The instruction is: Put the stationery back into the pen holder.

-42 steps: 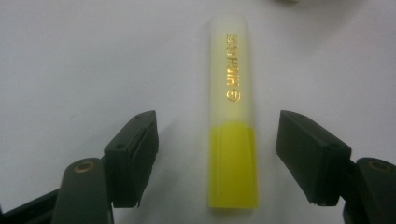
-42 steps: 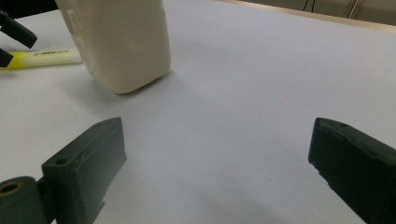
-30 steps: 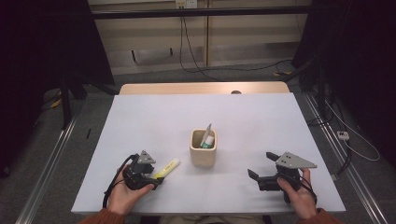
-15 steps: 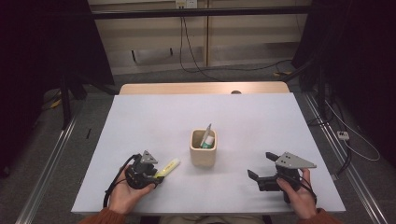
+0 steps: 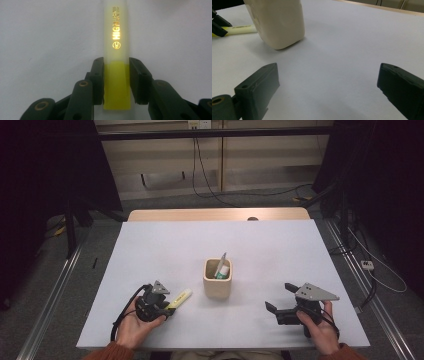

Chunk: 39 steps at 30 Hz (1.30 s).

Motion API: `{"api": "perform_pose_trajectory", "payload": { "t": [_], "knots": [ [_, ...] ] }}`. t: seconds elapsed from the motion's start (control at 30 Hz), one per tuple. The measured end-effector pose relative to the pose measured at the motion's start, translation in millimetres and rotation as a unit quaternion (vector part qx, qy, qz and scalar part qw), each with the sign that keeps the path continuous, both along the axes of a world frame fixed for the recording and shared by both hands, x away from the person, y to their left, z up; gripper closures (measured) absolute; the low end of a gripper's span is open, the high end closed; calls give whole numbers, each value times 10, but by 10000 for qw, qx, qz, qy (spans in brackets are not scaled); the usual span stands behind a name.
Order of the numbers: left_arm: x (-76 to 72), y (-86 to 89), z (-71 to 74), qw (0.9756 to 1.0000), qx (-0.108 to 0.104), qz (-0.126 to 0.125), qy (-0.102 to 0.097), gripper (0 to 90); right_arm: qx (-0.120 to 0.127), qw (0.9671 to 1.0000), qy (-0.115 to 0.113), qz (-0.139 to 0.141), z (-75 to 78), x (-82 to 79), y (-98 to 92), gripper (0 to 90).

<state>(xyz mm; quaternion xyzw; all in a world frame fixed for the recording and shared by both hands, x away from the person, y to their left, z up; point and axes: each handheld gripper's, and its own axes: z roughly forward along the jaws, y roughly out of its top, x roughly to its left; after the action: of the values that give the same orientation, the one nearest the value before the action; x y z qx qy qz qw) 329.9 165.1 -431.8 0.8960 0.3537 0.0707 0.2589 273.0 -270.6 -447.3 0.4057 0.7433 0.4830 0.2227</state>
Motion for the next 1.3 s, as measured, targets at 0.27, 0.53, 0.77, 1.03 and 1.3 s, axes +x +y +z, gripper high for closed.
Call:
{"api": "perform_pose_trajectory", "payload": {
  "t": [0.27, 0.53, 0.77, 1.03, 1.3],
  "knots": [
    [-21, 28, 1, 9999, -101, 100, -35, 673, 5, 10000, -8, 9, 3, -3, -1, 36],
    [-58, 76, 10, 9996, -270, 116, -43, 672, 3, 10000, -5, 8, 3, -1, -1, 36],
    [-155, 63, 120, 9979, -559, -43, -322, 672, 5, 10000, -10, 9, 4, -3, -2, 36],
    [-251, 82, 232, 9953, -828, -339, -375, 672, 6, 10000, -9, 13, 4, -4, 0, 36],
    [-380, 64, 267, 9934, -915, -596, -341, 672, 1, 10000, -9, 3, 4, -3, -1, 36]
  ]
}}
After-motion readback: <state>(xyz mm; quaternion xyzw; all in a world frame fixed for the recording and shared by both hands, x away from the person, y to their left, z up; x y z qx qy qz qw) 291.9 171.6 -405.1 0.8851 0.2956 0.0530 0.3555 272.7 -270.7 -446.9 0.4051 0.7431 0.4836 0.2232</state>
